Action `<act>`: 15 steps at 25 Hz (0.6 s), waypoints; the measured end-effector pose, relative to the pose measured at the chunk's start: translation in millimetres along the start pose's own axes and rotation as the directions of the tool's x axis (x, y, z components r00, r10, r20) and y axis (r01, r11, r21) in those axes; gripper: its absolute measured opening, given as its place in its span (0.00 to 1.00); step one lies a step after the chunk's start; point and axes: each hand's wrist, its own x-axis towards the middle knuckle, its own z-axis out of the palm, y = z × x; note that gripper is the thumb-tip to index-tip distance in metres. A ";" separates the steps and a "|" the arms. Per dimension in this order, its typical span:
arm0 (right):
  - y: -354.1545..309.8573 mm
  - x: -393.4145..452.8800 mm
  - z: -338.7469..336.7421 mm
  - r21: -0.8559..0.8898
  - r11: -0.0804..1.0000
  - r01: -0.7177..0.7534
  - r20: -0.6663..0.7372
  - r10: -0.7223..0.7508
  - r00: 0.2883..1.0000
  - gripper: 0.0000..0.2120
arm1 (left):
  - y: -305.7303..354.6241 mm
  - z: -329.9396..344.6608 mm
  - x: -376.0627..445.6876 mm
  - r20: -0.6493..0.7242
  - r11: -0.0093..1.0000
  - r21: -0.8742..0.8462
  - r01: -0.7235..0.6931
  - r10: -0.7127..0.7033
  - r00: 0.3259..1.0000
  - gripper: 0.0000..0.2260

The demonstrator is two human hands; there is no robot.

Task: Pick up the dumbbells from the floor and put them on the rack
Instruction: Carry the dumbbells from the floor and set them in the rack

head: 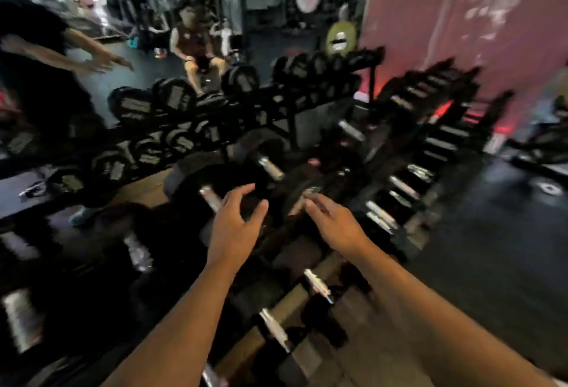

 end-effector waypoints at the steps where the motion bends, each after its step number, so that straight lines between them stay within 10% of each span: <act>1: 18.1 -17.3 -46.5 -0.017 0.999 -0.035 -0.062 0.034 0.998 0.17 | 30.3 37.9 -2.5 0.059 0.998 -0.035 -0.050 0.052 0.997 0.18; 7: 102.1 -125.3 -243.2 -0.122 0.964 -0.236 -0.390 0.172 0.905 0.19 | 167.1 215.6 -32.4 0.400 0.951 -0.229 -0.207 0.286 0.871 0.18; 15: 200.9 -264.5 -355.5 0.106 0.871 -0.480 -0.722 0.400 0.565 0.21 | 261.3 396.5 -94.7 0.800 0.948 -0.266 -0.176 0.319 0.509 0.24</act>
